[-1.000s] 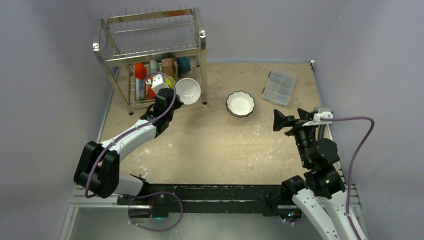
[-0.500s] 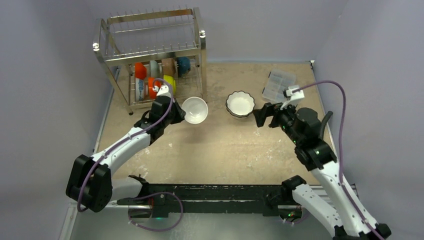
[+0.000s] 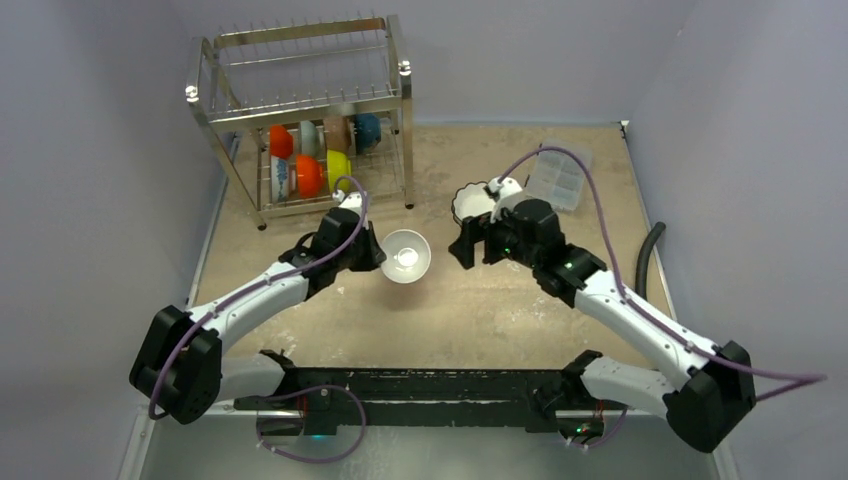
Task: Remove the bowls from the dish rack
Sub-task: Place the bowl at the center of the board.
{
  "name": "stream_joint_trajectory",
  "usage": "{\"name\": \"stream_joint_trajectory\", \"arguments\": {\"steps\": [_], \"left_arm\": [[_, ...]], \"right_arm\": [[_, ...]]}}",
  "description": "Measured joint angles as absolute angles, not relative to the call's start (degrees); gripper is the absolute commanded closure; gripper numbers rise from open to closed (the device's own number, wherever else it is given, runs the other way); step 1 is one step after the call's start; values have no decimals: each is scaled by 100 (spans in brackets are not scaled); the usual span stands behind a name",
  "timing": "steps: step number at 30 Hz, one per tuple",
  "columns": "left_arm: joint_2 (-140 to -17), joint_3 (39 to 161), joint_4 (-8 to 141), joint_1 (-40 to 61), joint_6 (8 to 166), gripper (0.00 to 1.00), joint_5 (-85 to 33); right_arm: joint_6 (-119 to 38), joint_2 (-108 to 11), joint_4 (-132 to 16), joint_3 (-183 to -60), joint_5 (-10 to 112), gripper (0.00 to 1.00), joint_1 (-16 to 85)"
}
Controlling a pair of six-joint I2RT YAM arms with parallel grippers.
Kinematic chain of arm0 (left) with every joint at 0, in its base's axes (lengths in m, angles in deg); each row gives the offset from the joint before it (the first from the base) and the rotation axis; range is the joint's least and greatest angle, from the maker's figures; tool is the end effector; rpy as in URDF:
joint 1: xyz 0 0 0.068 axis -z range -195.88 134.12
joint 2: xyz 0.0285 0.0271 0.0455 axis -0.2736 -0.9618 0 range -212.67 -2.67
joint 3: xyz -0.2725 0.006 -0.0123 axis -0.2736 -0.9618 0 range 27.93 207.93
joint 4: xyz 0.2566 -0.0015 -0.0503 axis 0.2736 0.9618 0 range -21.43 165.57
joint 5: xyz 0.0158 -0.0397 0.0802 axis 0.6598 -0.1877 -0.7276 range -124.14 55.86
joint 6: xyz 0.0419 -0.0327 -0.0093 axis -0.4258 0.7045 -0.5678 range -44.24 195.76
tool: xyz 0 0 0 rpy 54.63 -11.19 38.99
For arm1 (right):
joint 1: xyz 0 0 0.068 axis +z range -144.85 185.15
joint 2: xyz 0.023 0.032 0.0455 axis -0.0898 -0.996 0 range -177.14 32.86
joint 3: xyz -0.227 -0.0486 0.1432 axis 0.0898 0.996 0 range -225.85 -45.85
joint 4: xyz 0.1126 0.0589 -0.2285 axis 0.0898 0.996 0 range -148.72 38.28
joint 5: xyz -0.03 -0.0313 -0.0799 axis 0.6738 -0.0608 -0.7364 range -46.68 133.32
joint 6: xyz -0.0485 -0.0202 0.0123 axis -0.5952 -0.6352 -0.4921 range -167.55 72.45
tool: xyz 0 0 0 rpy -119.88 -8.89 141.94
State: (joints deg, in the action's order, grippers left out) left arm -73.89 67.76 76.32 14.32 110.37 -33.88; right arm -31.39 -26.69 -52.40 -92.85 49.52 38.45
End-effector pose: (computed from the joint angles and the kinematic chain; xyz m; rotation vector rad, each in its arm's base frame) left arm 0.2249 -0.1311 0.2178 -0.0872 2.3248 -0.5971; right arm 0.2001 0.1361 0.3110 -0.3664 1.9234 0.6815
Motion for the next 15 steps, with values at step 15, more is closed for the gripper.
{"name": "stream_joint_trajectory", "arguments": {"steps": [15], "left_arm": [[-7393,6776,8025,1738,10899,100,-3386]], "right_arm": [[-2844,-4356,-5635,-9490,3822,29,5292]]}}
